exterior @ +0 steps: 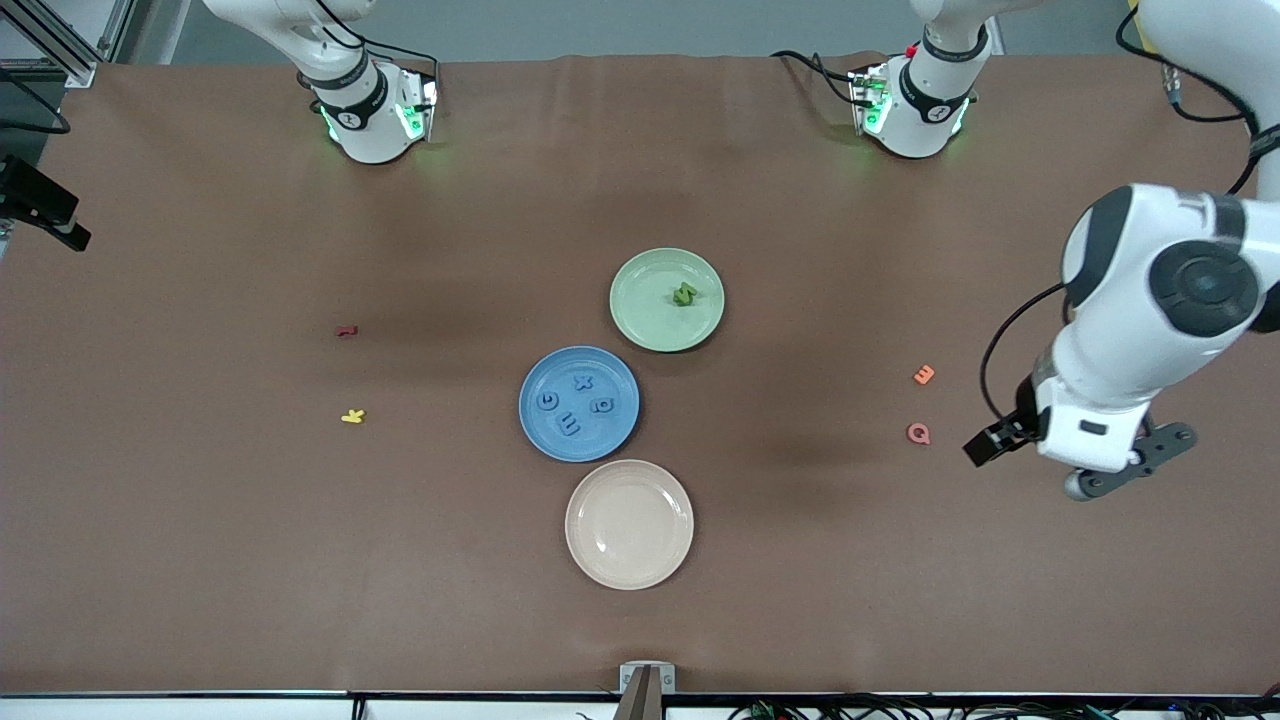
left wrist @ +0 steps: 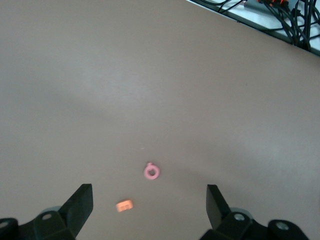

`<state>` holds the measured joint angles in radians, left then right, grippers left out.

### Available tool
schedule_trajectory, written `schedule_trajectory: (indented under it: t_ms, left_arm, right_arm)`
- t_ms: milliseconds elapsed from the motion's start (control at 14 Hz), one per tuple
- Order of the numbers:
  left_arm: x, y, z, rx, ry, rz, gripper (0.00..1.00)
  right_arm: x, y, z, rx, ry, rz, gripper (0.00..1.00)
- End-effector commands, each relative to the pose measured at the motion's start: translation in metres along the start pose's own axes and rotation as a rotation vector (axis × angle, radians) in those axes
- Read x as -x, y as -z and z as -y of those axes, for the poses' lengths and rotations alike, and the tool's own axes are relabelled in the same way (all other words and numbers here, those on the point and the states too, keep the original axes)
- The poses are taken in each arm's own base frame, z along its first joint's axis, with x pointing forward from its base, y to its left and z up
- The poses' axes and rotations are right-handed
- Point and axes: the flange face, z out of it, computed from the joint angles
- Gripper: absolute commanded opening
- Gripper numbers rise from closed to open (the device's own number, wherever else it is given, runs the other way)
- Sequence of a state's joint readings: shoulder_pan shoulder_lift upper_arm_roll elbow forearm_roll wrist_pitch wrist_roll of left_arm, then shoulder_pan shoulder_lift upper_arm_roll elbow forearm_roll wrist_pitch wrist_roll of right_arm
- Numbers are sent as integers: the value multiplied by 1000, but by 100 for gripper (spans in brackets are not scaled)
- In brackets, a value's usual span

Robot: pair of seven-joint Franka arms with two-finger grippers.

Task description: Sort letters by color into matching plates

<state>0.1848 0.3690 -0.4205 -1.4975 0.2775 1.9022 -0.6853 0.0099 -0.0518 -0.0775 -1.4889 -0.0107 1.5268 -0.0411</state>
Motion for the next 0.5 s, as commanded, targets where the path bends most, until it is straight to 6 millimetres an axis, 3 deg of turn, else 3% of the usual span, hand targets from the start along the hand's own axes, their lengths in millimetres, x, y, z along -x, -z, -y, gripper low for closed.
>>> schedule_trajectory:
  t_ms: [0,214,428]
  left_arm:
    - [5,45,40,6,-79,27,100]
    - [13,83,76,45,-140,81,100]
    - [35,103,104,24,-274,143,100]
  right_arm:
    - [-3,5,-4,-17,2,-11,100]
    - [-4,5,-3,-15,3,-11,100]
    - [-4,5,-4,-12,3,-11,100]
